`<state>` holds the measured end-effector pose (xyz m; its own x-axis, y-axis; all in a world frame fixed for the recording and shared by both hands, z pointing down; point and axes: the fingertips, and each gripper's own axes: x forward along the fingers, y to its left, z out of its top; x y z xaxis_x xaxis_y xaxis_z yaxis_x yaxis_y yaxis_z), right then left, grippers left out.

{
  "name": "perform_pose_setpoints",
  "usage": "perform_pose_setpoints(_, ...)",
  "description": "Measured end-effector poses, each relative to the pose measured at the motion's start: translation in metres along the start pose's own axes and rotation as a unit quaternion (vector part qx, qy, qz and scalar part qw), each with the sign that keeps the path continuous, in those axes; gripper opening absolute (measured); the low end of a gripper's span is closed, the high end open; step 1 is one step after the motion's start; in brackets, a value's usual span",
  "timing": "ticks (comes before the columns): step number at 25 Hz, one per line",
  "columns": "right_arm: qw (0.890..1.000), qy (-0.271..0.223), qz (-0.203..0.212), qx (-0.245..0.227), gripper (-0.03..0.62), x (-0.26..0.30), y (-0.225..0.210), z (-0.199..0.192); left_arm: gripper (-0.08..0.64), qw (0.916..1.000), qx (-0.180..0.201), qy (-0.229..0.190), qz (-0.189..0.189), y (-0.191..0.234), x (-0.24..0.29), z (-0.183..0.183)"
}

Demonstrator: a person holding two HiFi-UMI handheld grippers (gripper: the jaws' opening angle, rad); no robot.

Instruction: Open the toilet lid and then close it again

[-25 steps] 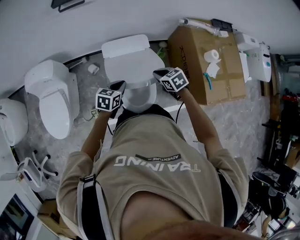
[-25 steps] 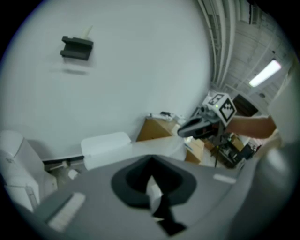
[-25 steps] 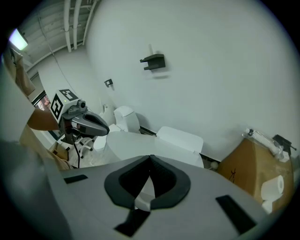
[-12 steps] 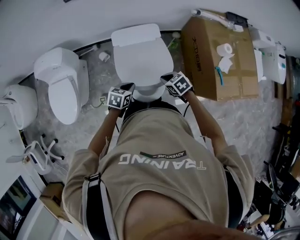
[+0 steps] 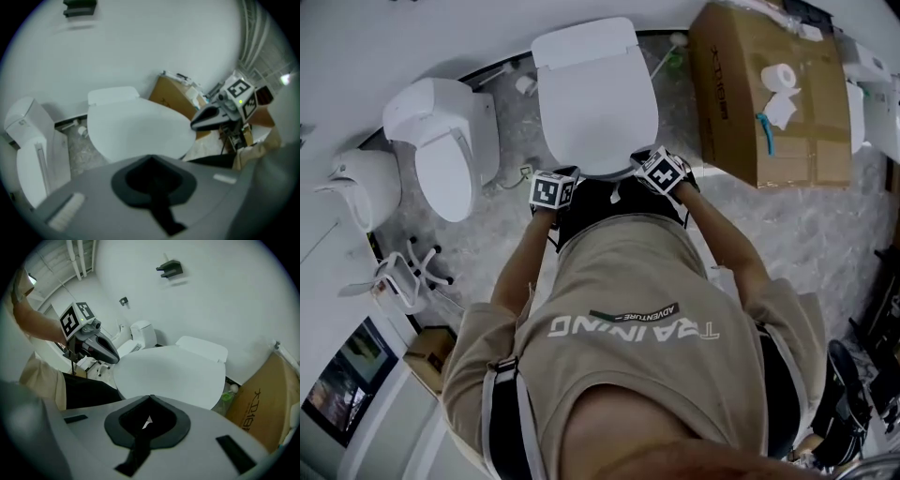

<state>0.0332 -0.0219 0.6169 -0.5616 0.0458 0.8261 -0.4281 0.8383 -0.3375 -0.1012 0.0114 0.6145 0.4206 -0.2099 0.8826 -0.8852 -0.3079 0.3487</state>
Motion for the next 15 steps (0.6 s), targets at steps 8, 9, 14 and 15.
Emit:
perform_pose_setpoints(8,0.998,0.053,0.021,0.011,0.014,0.044,0.004,-0.056,0.003,0.9969,-0.026,0.073,-0.015,0.003,0.052,-0.048)
perform_pose_setpoints(9,0.998,0.060,0.021,0.015,0.014,0.049,0.004,-0.063,0.003,0.9959,-0.040,0.078,-0.021,0.003,0.058,-0.055)
perform_pose_setpoints(14,0.995,0.081,-0.004,0.061,0.014,0.082,-0.002,-0.093,0.003,0.9916,-0.058,0.098,-0.060,0.011,0.091,-0.081)
perform_pose_setpoints(15,0.994,0.084,-0.015,0.061,0.014,0.086,-0.006,-0.099,0.003,0.9911,-0.047,0.107,-0.064,0.011,0.098,-0.086)
